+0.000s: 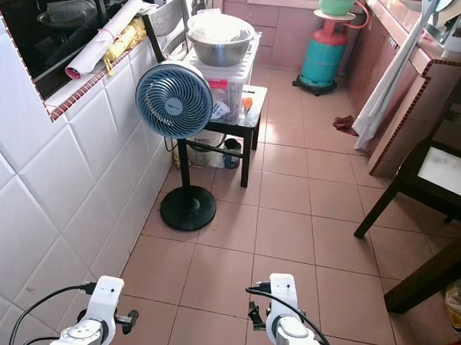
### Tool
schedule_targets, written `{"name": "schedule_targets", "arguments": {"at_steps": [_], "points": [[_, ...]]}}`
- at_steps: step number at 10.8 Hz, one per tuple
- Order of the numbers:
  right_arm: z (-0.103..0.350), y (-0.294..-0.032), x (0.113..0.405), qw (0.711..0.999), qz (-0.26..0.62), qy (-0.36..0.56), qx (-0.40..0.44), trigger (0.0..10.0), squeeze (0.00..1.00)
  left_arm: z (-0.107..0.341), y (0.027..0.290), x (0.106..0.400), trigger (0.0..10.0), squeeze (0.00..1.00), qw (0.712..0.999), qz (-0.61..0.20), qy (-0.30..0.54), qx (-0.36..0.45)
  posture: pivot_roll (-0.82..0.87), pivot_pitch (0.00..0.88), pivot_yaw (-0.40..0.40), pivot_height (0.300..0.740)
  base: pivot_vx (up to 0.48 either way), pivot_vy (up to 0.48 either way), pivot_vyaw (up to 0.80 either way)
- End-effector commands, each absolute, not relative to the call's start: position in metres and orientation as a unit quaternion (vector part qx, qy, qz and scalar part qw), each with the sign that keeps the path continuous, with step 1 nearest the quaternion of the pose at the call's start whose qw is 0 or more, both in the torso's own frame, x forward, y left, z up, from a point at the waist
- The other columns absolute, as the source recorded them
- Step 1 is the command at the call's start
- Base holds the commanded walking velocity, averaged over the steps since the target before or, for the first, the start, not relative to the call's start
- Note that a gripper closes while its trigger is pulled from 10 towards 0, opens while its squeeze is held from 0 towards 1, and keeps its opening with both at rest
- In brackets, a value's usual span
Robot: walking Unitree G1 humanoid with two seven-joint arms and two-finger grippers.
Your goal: Setting the table
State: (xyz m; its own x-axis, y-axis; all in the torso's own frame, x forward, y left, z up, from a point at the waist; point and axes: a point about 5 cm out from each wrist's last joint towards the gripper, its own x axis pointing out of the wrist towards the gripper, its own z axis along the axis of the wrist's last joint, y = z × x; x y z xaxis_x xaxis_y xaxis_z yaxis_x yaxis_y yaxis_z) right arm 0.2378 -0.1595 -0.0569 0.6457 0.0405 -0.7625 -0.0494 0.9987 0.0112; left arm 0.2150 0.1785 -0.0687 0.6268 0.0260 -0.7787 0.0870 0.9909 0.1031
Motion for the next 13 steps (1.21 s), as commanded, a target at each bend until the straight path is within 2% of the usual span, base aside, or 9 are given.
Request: {"name": "schedule_targets", "arguments": {"at_steps": [1, 13], "points": [[-0.0581, -0.159, 0.2364, 0.904, 0.02, 0.426, -0.002, 10.0, 0.0, -0.07, 0.1791, 0.213, 10.0, 0.0, 0.896, -0.014, 0.439, 0.066, -0.03, 0.008, 0.019, 0.74, 0.0, 0.0, 0.0], [-0.0596, -0.1607, 0.234, 0.902, 0.016, 0.431, -0.006, 10.0, 0.0, -0.0724, 0.1795, 0.2087, 10.0, 0.0, 0.893, -0.02, 0.444, 0.076, -0.04, 0.024, 0.033, 0.74, 0.0, 0.0, 0.0]]}}
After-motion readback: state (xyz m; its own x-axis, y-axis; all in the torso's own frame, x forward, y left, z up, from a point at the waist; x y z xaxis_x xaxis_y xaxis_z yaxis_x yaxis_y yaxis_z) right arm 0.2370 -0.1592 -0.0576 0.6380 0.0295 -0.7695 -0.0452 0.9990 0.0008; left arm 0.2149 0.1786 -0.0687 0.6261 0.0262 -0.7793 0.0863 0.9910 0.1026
